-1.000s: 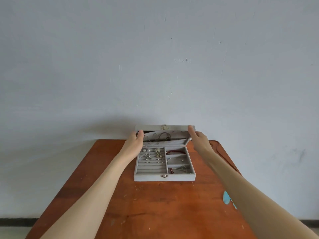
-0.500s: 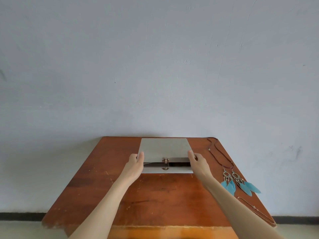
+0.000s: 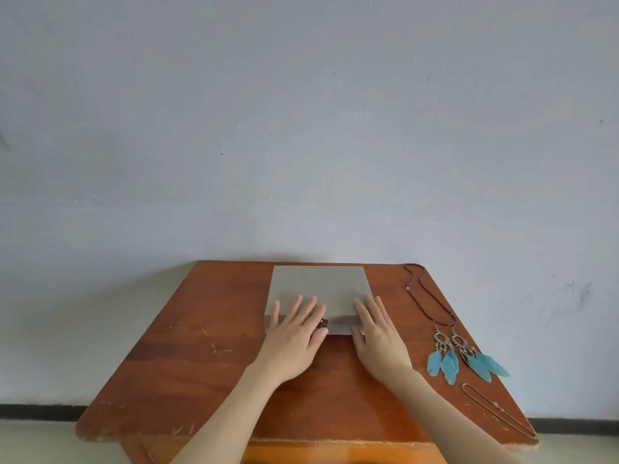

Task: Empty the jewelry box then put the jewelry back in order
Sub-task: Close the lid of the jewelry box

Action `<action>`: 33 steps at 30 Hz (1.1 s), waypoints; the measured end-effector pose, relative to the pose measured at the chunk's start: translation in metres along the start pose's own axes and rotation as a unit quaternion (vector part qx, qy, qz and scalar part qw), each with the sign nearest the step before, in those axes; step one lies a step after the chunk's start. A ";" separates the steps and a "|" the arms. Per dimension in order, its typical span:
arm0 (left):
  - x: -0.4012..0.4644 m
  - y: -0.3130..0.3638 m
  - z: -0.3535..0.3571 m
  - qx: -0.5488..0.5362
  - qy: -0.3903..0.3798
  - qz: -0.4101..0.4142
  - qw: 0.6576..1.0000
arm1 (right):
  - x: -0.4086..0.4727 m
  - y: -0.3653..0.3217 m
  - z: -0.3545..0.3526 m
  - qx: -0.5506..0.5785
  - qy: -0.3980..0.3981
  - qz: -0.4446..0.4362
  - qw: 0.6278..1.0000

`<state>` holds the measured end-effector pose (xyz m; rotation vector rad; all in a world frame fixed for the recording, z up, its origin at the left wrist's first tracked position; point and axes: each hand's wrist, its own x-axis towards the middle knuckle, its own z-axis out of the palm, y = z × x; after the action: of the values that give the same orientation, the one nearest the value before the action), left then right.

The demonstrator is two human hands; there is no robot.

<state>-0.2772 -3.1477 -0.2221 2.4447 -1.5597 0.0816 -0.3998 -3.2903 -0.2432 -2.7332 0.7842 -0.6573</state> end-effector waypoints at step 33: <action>0.057 -0.034 0.017 0.114 -0.016 0.016 0.993 | 0.086 0.022 0.021 -0.082 -0.043 -0.035 0.995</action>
<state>-0.2233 -3.1886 -0.2347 2.6047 -1.6873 0.2393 -0.3350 -3.3541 -0.2379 -2.9262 0.7574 -0.5038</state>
